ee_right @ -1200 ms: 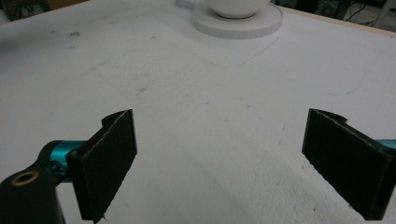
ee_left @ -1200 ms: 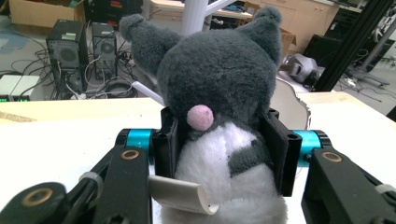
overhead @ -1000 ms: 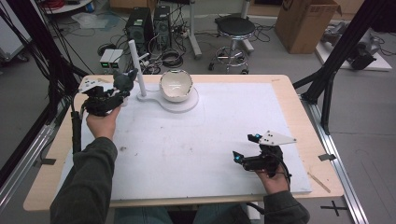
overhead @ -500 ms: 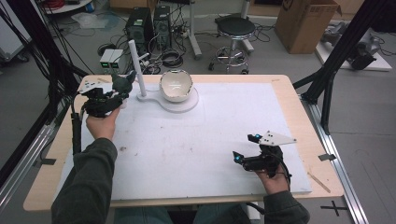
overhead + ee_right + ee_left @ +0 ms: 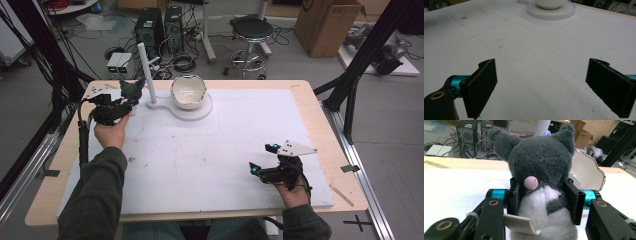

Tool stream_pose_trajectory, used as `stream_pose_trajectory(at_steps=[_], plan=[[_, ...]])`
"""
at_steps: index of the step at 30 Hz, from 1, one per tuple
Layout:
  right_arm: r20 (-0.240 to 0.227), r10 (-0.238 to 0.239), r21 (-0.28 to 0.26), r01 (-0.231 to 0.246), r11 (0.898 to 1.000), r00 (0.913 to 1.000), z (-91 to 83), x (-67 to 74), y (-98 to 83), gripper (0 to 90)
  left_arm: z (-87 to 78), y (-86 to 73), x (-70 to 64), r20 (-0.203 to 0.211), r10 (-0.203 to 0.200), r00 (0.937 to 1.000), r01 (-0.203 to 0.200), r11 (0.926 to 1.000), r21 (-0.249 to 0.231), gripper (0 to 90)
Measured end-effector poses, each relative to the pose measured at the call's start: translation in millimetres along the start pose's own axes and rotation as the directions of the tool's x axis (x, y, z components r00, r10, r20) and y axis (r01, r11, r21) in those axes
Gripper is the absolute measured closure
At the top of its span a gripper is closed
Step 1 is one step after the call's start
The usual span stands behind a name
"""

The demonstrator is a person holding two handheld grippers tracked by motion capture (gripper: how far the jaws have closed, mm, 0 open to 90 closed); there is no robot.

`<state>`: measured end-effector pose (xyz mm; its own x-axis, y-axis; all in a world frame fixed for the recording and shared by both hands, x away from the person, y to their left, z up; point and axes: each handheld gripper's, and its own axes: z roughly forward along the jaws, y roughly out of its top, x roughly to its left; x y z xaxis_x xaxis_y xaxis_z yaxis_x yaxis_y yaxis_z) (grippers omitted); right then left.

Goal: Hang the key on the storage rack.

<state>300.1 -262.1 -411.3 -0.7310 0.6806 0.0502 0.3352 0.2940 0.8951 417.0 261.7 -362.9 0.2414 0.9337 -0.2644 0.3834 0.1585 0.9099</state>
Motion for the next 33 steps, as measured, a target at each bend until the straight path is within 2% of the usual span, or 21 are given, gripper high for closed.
stream_pose_trajectory(at_steps=[5,12,16,33], plan=[[0.0,-0.004,0.0,0.004,1.0,1.0,0.3,-0.1,-0.1,9.6,3.0,-1.2,1.4,-0.015,-0.011,0.9998,0.011,0.9999,0.011,54.6],[0.0,0.003,0.003,-0.003,1.0,1.0,0.2,0.0,-0.3,9.6,8.6,-4.8,-0.2,-0.029,0.014,0.9995,-0.013,0.9986,0.052,54.6],[-0.001,0.004,-0.001,-0.004,1.0,1.0,0.1,-0.3,-0.3,9.6,10.8,-6.0,-0.5,-0.032,0.013,0.9994,-0.011,0.9981,0.06,54.5],[-0.001,0.004,0.001,-0.004,1.0,1.0,-0.1,-0.3,-0.5,9.6,15.9,-10.5,-5.0,-0.046,0.068,0.9966,-0.064,0.9931,0.099,52.5]])
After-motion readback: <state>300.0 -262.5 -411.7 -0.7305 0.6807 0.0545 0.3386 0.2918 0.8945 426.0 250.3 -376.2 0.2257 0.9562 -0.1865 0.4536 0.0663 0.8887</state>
